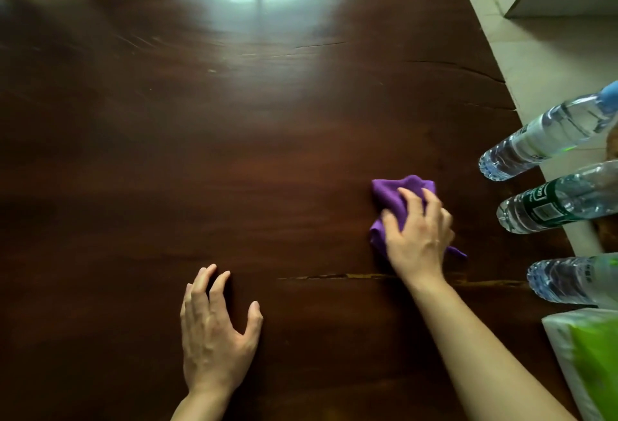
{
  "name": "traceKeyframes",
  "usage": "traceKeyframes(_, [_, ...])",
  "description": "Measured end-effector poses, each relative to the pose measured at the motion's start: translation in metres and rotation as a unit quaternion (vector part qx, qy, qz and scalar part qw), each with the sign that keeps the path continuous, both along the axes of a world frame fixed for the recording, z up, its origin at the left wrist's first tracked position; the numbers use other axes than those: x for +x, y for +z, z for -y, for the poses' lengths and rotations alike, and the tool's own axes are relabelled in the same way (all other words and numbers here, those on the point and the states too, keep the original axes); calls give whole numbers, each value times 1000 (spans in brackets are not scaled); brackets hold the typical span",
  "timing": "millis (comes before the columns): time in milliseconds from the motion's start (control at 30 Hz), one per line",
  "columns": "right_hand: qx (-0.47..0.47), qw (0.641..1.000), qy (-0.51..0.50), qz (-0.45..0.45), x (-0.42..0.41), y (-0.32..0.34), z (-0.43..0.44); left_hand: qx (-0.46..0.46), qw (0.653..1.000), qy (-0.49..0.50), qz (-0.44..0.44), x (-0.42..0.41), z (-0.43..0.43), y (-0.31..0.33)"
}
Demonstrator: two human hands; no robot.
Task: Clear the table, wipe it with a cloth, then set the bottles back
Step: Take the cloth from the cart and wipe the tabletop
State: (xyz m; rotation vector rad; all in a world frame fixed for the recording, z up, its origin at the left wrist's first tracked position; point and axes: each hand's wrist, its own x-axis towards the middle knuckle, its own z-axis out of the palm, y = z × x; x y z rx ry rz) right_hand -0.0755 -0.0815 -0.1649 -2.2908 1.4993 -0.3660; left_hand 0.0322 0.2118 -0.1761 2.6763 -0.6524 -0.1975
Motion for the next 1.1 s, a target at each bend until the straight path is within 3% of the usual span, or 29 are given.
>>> traceKeyframes(100, [28,993,-111,4,-15,3,14,-1,1000,3,-2,0,1,1])
traceKeyframes(233, [41,992,-114,15,-5,8,9,-2,1000,5,-3,1,1,2])
traceKeyframes(567, [41,997,58,10,76,10,-70,3,1000,10,-8,1,1,4])
traceKeyframes(867, [49,964,261,-1,109,11,-135,1,1000,5,-2,4,0,3])
traceKeyframes(1100, [26,955,295,10,106,12,-134,4,1000,5,-6,5,1,4])
